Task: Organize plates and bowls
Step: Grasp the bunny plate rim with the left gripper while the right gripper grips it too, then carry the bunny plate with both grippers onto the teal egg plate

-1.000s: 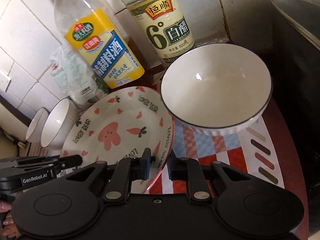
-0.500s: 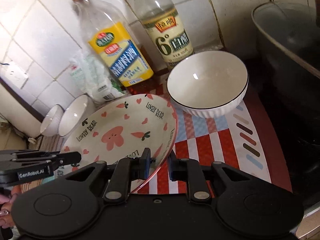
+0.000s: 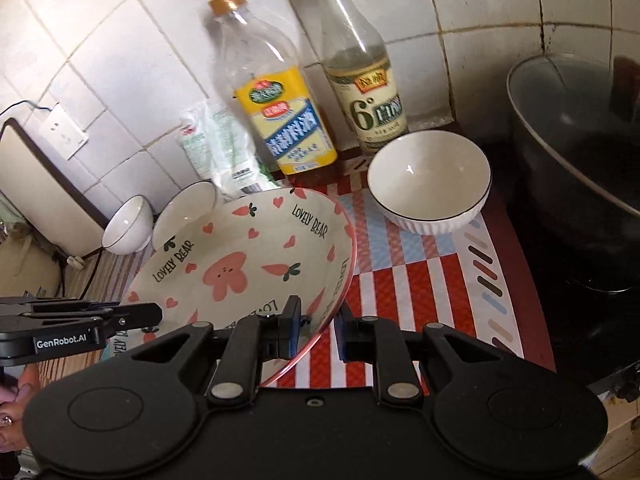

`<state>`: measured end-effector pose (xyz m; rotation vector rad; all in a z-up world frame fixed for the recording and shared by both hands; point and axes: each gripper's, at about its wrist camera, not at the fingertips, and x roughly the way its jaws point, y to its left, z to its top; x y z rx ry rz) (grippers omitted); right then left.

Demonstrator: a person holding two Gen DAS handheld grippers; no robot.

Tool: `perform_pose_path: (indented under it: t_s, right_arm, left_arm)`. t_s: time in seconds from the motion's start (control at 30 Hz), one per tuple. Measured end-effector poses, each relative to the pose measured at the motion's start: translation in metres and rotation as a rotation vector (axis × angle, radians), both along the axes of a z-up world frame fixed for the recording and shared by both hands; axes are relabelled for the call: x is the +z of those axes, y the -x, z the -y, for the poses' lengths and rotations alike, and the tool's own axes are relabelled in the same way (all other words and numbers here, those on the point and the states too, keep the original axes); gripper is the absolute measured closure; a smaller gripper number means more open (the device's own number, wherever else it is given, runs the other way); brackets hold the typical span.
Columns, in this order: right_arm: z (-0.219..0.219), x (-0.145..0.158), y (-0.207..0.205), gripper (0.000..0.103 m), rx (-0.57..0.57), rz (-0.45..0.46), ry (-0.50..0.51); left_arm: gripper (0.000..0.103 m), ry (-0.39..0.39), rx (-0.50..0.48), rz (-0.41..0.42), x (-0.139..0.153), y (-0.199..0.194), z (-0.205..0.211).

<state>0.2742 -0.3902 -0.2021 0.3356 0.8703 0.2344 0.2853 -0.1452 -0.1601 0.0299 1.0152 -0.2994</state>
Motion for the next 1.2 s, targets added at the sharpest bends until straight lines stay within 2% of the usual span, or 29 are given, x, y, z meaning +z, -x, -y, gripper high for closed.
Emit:
perform_pose_path:
  t_s: [0.33, 0.7, 0.87, 1.2]
  right_arm:
    - [-0.028, 0.029, 0.043, 0.080, 0.024, 0.031, 0.008]
    - [-0.078, 0.053, 0.104, 0.080, 0.071, 0.097, 0.040]
    - [-0.098, 0.053, 0.123, 0.080, 0.089, 0.108, 0.034]
    - [-0.133, 0.030, 0.138, 0.080, 0.135, 0.075, 0.012]
  left_arm:
    - [0.081, 0.007, 0.008, 0.049, 0.028, 0.048, -0.028]
    - [0.081, 0.037, 0.044, 0.086, 0.052, 0.111, -0.075]
    - [0.081, 0.038, 0.076, 0.086, 0.051, 0.132, -0.096]
    - [0.081, 0.025, 0.153, 0.010, 0.027, 0.148, -0.130]
